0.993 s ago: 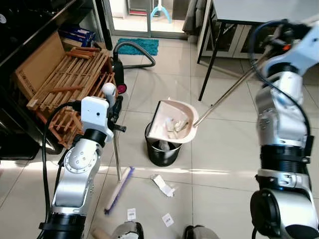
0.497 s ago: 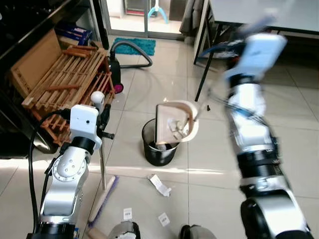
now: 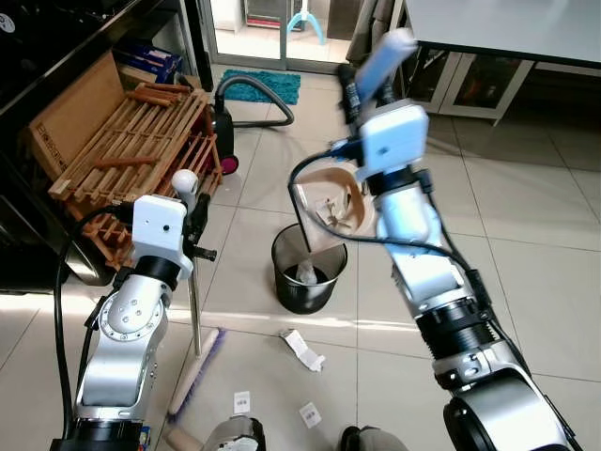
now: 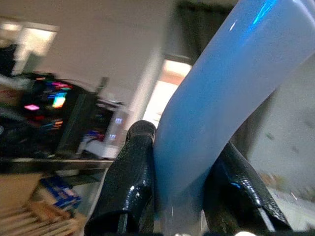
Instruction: Sweep floor
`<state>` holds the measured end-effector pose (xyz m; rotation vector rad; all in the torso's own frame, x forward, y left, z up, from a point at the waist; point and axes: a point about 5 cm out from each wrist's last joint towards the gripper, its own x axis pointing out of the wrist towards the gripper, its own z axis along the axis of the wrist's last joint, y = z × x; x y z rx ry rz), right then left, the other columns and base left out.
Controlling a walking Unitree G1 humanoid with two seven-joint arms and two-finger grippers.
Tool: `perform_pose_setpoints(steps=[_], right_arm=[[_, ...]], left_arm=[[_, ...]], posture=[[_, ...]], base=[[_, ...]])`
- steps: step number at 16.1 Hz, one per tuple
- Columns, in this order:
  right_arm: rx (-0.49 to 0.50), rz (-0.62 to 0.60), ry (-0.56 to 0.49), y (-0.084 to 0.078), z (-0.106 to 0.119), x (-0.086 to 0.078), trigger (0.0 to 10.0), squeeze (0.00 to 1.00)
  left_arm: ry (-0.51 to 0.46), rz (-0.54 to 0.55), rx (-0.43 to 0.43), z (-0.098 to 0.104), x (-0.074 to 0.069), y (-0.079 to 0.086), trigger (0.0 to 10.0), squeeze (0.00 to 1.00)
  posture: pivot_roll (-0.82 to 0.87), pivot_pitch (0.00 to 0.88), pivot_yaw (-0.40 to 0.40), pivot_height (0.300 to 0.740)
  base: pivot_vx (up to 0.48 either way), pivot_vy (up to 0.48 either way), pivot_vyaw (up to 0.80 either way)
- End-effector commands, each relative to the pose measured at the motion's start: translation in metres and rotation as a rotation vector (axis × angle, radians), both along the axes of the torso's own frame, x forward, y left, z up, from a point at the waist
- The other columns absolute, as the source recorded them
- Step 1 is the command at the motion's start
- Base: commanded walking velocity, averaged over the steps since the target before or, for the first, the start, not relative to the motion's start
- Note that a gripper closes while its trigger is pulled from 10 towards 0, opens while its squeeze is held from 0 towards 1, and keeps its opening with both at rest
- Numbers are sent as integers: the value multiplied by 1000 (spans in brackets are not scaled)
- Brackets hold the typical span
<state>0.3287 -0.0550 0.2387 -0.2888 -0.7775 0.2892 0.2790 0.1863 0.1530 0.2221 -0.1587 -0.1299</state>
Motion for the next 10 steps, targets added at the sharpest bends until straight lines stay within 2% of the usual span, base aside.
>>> perform_pose_setpoints(steps=[1, 2, 5, 7, 10], right_arm=[[-55, 54, -74, 10, 4, -8, 10000, 0], [-83, 97, -73, 19, -3, -14, 10000, 0], [-119, 172, -96, 31, -10, -25, 10000, 0], [-189, 226, -115, 40, -14, -32, 10000, 0], [-312, 201, -143, 43, -17, -30, 10000, 0]], left_arm=[[-37, -16, 20, 9, 2, -3, 10000, 0], [-38, -15, 21, 9, 2, -2, 10000, 0], [-42, -8, 22, 11, 3, -1, 10000, 0], [-41, -13, 23, 11, 4, -1, 10000, 0], [-34, -27, 23, 9, 7, -5, 10000, 0]], posture=[[52, 109, -3, 740], [56, 104, -6, 740], [55, 105, -6, 740], [52, 101, -3, 740], [43, 90, 12, 740]], base=[[0, 0, 0], [0, 0, 0], [0, 0, 0], [0, 0, 0], [0, 0, 0]])
